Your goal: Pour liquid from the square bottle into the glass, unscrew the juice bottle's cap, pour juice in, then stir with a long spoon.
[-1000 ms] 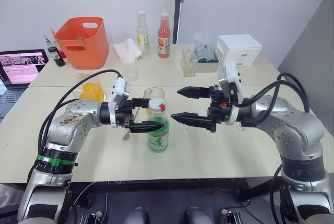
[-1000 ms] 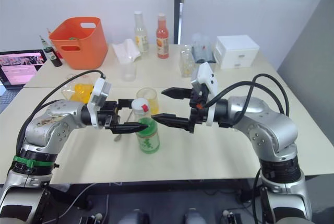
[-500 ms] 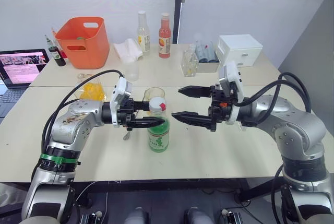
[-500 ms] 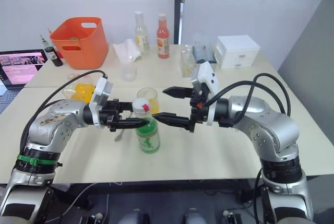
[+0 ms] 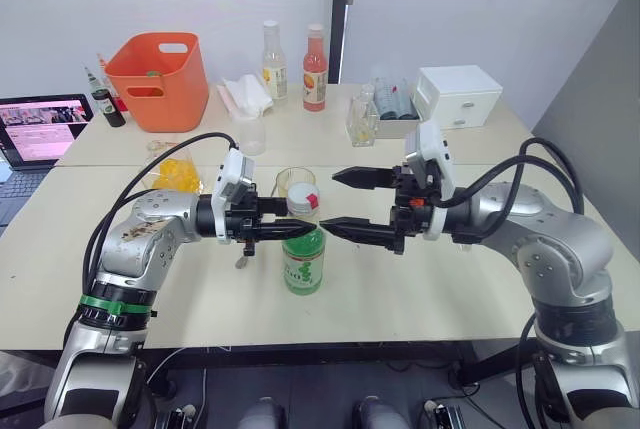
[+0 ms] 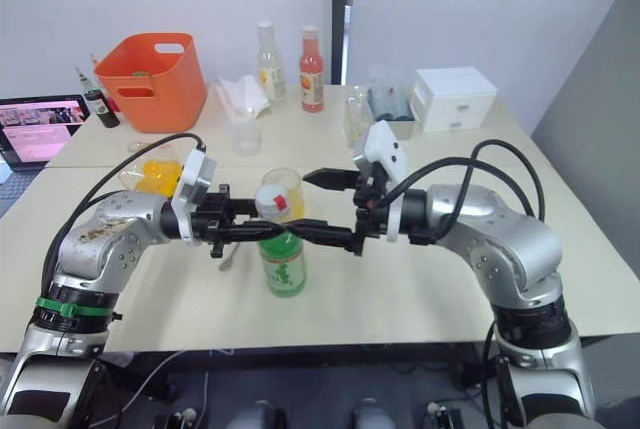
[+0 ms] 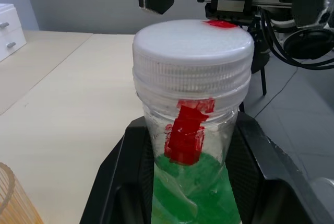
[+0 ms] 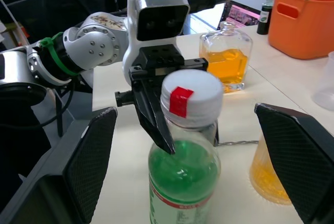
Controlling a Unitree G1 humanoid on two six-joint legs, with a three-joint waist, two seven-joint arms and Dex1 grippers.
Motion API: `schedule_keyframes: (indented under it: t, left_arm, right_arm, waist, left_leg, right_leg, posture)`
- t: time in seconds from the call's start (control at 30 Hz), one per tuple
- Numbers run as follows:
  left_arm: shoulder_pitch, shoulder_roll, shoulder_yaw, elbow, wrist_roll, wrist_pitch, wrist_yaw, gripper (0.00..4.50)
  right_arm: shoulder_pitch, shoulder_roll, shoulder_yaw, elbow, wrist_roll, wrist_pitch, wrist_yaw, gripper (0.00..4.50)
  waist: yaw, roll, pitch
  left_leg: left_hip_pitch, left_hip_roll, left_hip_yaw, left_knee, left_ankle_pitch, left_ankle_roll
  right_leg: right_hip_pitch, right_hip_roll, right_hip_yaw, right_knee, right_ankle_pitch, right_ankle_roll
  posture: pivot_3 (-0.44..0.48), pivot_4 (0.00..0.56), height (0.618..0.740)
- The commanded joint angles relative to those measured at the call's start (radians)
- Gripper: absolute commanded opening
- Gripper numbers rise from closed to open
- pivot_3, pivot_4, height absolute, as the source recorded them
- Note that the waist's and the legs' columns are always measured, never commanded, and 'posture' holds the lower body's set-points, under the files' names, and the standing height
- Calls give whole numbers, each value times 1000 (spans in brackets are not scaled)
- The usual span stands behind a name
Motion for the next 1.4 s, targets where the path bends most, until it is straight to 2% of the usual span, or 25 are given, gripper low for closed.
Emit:
schedule_keyframes:
  t: [0.03, 0.33, 0.43, 0.63, 0.87, 1.03, 1.07, 1.17, 1.27, 1.4]
  left_arm:
    - [4, -7, 12, -14, 7, -36, 3, 1382]
    - [13, -15, 9, -23, 11, -47, 3, 1382]
    - [12, -14, 9, -23, 11, -49, 2, 1382]
    - [12, -13, 11, -22, 12, -52, -1, 1382]
    - [15, -11, 10, -19, 18, -60, -9, 1382]
    - [17, -10, 6, -16, 21, -66, -18, 1382]
    - [17, -10, 5, -17, 21, -67, -19, 1382]
    - [22, -9, 0, -24, 21, -71, -28, 1382]
    - [25, -5, -6, -29, 23, -76, -38, 1382]
    - [28, -4, -5, -37, 22, -76, -40, 1382]
  right_arm:
    - [-40, 28, 32, -35, -28, -5, -47, 4500]
    - [-69, 76, 89, -6, -77, -6, -87, 4500]
    - [-73, 85, 96, 11, -95, -9, -93, 3777]
    - [-76, 98, 98, 24, -114, -10, -97, 1751]
    - [-85, 110, 91, 38, -101, -26, -68, 1719]
    - [-125, 94, 106, 147, -82, -99, 133, 1719]
    - [-141, 88, 118, 189, -79, -130, 219, 1719]
    - [-229, 85, 154, 380, -79, -203, 482, 1719]
    - [-354, 113, 191, 623, -132, -281, 681, 1719]
    - [-462, 133, 242, 822, -164, -361, 804, 1719]
  waist:
    - [0, 0, 0]
    - [2, 0, 0]
    - [2, 0, 0]
    - [2, 0, 0]
    - [1, 0, 0]
    - [1, 0, 0]
    - [1, 0, 0]
    - [0, 0, 0]
    - [-1, 0, 0]
    - [-3, 0, 0]
  left_leg:
    - [0, 0, 0, 0, 0, 0]
    - [0, 0, 0, 1, 0, 0]
    - [0, 0, 0, 1, 0, 0]
    - [0, 0, 0, 1, 0, 0]
    - [0, 0, 0, 1, 0, 0]
    - [0, 0, 0, 1, 0, 0]
    - [0, 0, 0, 1, 0, 0]
    - [0, 0, 0, 1, 0, 0]
    - [0, 0, 0, 1, 0, 0]
    - [0, 0, 1, 0, 0, 0]
  right_leg:
    - [0, 0, 0, 0, 0, 0]
    - [0, 0, 0, 0, 0, 0]
    - [0, 0, 0, 0, 0, 0]
    - [0, 0, 0, 1, 0, 0]
    - [0, 0, 0, 1, 0, 0]
    - [0, 0, 0, 1, 0, 0]
    - [0, 0, 0, 1, 0, 0]
    - [0, 0, 0, 0, 0, 0]
    - [0, 0, 0, 0, 0, 0]
    - [-1, 1, 0, 1, 0, 0]
  posture:
    - [0, 150, 715]
    - [0, 150, 715]
    - [0, 150, 715]
    - [0, 150, 715]
    - [0, 150, 715]
    - [0, 150, 715]
    - [0, 150, 715]
    - [0, 150, 715]
    - [0, 150, 715]
    - [0, 150, 715]
